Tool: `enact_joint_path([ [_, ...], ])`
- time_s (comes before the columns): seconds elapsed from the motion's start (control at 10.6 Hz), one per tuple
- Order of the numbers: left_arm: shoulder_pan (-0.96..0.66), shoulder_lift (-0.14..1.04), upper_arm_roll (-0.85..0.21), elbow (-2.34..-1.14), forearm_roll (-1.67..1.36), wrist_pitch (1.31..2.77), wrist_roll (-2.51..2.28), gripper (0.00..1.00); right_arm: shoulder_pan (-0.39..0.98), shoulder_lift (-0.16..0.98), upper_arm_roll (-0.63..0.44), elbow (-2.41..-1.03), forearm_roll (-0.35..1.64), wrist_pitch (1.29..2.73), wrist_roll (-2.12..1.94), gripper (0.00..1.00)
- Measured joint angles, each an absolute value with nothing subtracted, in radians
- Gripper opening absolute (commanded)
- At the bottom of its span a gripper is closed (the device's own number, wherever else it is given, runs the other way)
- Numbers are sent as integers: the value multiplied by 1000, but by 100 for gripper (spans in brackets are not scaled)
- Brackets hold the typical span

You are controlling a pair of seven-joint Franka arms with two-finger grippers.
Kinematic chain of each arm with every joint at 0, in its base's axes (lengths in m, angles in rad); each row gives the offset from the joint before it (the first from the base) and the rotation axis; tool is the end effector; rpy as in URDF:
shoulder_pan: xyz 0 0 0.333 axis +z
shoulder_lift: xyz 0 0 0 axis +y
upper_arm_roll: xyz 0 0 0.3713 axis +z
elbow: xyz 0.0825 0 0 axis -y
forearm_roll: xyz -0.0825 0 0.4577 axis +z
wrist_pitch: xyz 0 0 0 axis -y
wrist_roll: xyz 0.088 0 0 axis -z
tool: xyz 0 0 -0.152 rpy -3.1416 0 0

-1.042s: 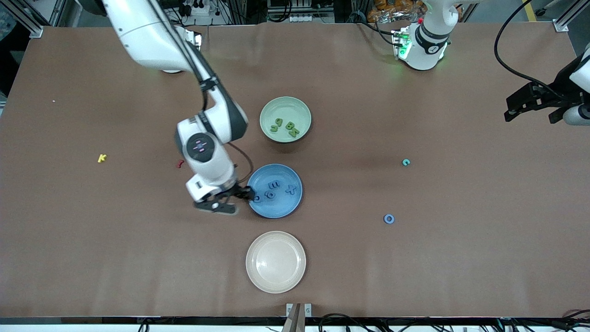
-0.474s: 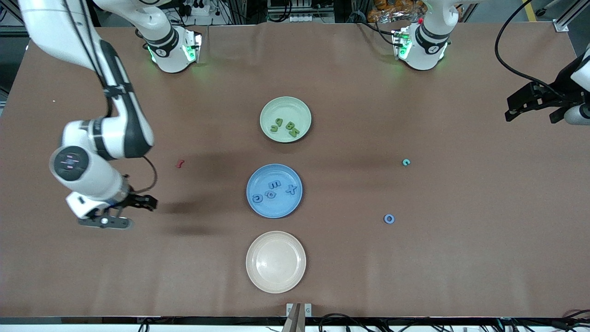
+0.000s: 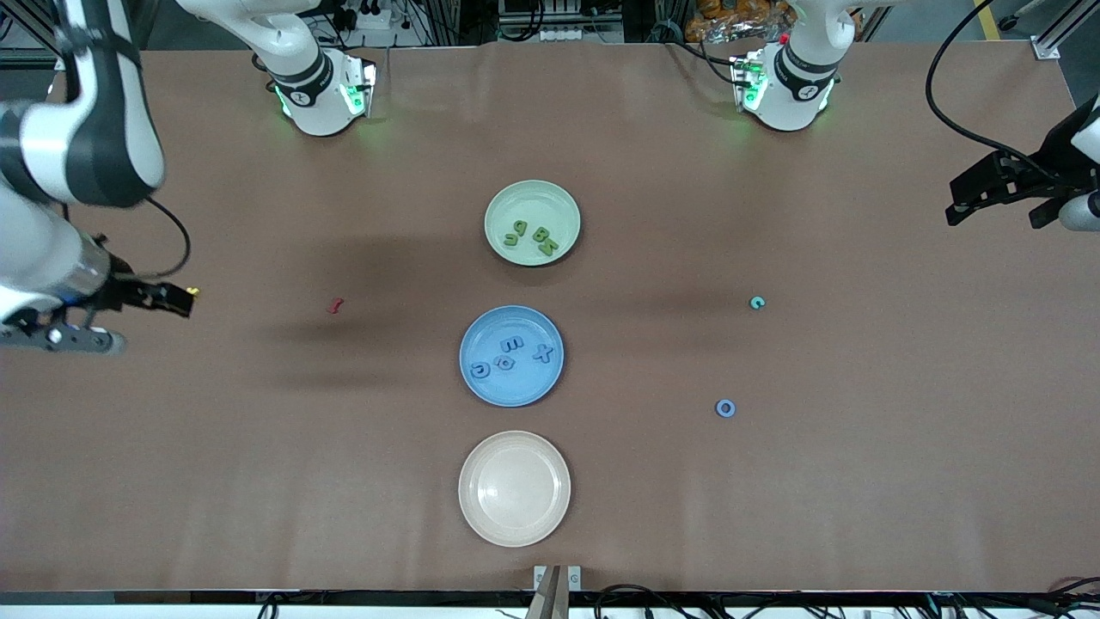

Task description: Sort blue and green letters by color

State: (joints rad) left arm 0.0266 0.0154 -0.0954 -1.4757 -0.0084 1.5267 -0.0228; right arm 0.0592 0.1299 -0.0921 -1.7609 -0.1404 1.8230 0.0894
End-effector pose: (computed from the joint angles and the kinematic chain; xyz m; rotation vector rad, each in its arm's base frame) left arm 0.6297 -0.0442 0.6729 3.1288 -0.0727 0.0551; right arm 0.6673 -0.0374 0.4689 2.9891 -0.1230 -0.0947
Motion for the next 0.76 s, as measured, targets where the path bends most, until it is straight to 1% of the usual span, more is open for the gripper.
enact_joint_path([
  [0.09,27,15,-95,-1475,-8,1526,-23,100,59,85,-93,-1738,-140,1735,102,100],
  [0.19,27,15,-94,-1475,-8,1525,-23,100,60,62,-94,-1682,-140,1647,116,100],
  [0.28,27,15,-94,-1475,-8,1525,-23,100,60,54,-96,-1607,-134,1576,122,100],
  [0.38,27,14,-93,-1475,-8,1525,-23,100,62,52,-117,-1543,-76,1536,130,100],
  [0.47,27,14,-93,-1475,-8,1524,-23,100,65,51,-166,-1498,12,1522,130,100],
  [0.57,27,14,-93,-1474,-8,1524,-23,100,69,51,-217,-1467,58,1513,120,100],
  [0.66,27,14,-93,-1474,-8,1524,-23,100,71,50,-246,-1448,74,1504,109,100],
  [0.76,27,14,-92,-1474,-8,1523,-23,100,76,48,-253,-1441,76,1502,109,100],
])
